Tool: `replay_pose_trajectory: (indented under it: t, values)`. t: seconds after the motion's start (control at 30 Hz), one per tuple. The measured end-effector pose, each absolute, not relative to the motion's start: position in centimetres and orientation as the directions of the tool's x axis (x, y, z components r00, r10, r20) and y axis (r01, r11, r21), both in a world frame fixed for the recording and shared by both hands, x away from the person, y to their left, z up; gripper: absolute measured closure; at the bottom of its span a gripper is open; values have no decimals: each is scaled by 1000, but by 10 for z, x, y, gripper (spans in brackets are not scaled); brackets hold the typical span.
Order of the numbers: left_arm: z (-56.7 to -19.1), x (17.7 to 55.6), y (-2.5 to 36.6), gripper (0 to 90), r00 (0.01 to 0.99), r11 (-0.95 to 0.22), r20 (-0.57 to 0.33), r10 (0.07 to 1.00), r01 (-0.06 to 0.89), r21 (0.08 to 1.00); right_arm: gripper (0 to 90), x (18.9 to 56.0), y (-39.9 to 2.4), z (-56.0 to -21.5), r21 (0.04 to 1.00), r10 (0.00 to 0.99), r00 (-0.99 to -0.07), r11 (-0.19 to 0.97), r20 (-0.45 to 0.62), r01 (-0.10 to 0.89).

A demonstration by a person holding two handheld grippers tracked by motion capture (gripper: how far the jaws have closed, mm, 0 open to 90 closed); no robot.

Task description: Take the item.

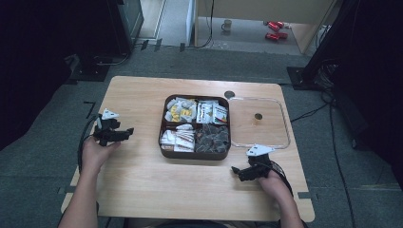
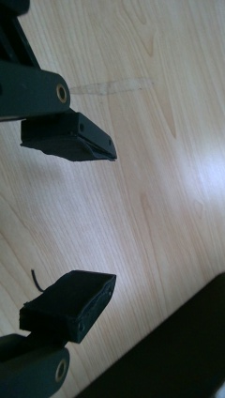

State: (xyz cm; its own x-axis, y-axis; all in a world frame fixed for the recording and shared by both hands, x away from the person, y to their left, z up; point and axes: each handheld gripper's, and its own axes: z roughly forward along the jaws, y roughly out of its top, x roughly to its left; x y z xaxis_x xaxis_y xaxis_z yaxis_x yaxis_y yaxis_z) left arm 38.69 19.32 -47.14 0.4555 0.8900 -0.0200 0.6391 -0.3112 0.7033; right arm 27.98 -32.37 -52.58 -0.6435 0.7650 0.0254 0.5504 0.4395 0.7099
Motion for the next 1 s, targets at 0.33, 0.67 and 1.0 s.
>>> replay_pose_trajectory:
  t: [0.33,0.67,1.0]
  values:
    - [-461,383,180,402,494,-331,-26,869,619,712,0,280,-323,-526,710,765,-643,440,25,550]
    - [-454,385,162,417,549,-371,-36,835,611,699,0,280,-323,-526,710,765,-643,439,25,551]
    - [-444,384,145,423,587,-404,-21,810,584,704,0,280,-323,-526,710,765,-644,441,24,550]
